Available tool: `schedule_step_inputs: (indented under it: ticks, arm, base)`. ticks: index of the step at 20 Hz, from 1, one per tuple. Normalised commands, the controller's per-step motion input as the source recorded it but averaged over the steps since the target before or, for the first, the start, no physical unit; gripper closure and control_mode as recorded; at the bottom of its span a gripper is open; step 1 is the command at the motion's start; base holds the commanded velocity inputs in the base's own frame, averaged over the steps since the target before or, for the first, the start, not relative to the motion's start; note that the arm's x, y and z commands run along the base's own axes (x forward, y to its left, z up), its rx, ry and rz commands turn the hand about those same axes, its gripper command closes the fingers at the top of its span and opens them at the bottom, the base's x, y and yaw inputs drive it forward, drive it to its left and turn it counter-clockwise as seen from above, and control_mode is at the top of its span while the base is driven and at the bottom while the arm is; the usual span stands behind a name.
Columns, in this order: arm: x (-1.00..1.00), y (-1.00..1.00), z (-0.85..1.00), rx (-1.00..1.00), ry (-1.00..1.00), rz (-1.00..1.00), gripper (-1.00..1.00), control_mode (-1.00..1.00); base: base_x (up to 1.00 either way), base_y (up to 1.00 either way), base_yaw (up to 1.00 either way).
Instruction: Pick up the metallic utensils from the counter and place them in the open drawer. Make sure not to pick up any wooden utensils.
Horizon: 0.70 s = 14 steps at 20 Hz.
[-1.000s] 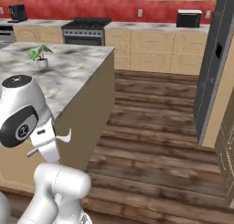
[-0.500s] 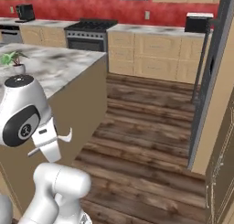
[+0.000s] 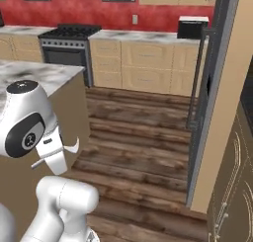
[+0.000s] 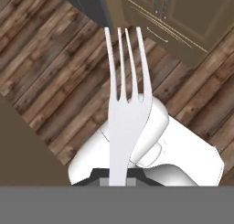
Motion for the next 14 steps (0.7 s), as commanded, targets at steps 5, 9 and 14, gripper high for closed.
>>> schedule_step_inputs:
  ticks: [5, 9, 14]
  arm:
    - [0.0, 0.0, 0.0, 0.0, 0.0, 0.0, 1.0, 1.0]
    - [0.0, 0.0, 0.0, 0.0, 0.0, 0.0, 1.0, 1.0]
    - [0.0, 0.0, 0.0, 0.0, 0.0, 0.0, 1.0, 1.0]
  base:
    - [1.0, 0.1, -0.26]
    - [1.0, 0.36, -0.24]
    - [1.0, 0.8, -0.27]
